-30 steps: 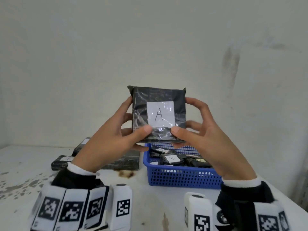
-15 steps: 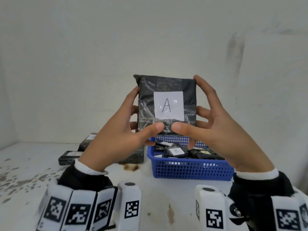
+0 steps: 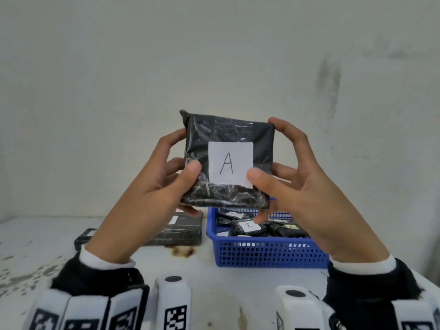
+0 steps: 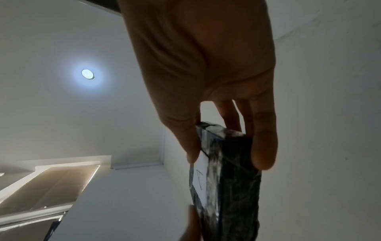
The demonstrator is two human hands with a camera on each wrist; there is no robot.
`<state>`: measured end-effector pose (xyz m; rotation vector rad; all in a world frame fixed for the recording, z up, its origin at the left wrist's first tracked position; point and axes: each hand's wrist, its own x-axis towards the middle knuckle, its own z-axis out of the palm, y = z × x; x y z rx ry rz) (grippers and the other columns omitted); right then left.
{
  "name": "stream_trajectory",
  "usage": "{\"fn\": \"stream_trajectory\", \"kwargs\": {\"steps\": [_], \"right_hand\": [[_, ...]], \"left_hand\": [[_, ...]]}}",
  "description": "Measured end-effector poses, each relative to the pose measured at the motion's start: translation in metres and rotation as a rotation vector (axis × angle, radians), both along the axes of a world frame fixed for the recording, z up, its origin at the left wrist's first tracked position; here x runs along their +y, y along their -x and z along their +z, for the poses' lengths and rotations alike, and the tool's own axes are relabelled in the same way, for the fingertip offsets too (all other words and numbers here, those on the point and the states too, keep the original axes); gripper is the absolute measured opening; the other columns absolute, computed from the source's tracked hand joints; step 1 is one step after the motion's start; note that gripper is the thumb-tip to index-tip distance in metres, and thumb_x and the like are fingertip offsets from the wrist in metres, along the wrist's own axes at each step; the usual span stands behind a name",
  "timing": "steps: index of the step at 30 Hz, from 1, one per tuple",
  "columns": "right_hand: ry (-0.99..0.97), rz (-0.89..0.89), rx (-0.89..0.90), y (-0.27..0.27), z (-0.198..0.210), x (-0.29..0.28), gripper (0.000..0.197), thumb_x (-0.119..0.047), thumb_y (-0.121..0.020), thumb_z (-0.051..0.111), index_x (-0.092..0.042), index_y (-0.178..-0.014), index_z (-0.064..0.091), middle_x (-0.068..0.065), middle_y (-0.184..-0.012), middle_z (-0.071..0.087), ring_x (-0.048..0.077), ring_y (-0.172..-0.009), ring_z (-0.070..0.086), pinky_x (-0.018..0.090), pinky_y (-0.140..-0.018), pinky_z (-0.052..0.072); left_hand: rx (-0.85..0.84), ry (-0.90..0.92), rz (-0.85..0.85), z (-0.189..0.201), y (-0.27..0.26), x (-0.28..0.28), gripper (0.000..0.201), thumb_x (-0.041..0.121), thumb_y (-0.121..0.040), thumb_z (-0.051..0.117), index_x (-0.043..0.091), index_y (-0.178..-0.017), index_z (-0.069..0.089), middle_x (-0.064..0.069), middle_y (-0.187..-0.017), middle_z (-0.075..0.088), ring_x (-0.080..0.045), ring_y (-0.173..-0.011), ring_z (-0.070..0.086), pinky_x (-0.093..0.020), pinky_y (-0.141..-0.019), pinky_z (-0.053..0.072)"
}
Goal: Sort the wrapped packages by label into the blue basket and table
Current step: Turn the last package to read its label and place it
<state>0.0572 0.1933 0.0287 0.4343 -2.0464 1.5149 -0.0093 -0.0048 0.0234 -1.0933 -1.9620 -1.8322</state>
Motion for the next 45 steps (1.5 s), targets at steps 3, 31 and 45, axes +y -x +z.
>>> {"fn": "stream_trajectory", "kwargs": {"steps": [3,31,45], "right_hand": [[0.009,0.009,-0.004,-0.002,0.001,0.001,0.065,-0.029,-0.082,0.069,-0.061,-0.130,0.039,0.005,-0.104,0.077,0.030,-0.087,0.073,0.041,-0.061,0.061],[-0.001,-0.097,0.023,0.001,-0.004,-0.016,0.053,-0.029,-0.082,0.077,-0.054,-0.114,0.042,0.003,-0.103,0.073,0.026,-0.078,0.076,0.046,-0.058,0.063],[-0.109,-0.105,-0.018,0.000,-0.001,-0.011,0.046,-0.047,-0.088,0.060,-0.062,-0.126,0.039,-0.005,-0.103,0.075,0.037,-0.081,0.074,0.051,-0.073,0.063]], "left_hand": [[-0.008,0.017,0.002,0.000,0.003,-0.003,0.045,0.042,-0.091,0.054,0.046,-0.134,0.039,0.006,-0.106,0.074,-0.014,-0.093,0.072,-0.045,-0.091,0.052],[0.010,-0.052,0.150,-0.005,-0.007,0.021,0.055,0.047,-0.076,0.065,0.043,-0.123,0.038,0.016,-0.103,0.068,-0.002,-0.088,0.070,-0.034,-0.081,0.058],[-0.076,-0.094,0.150,-0.006,-0.003,0.021,0.026,0.041,-0.094,0.049,0.039,-0.119,0.043,0.020,-0.090,0.071,0.001,-0.084,0.068,-0.033,-0.080,0.053]]}}
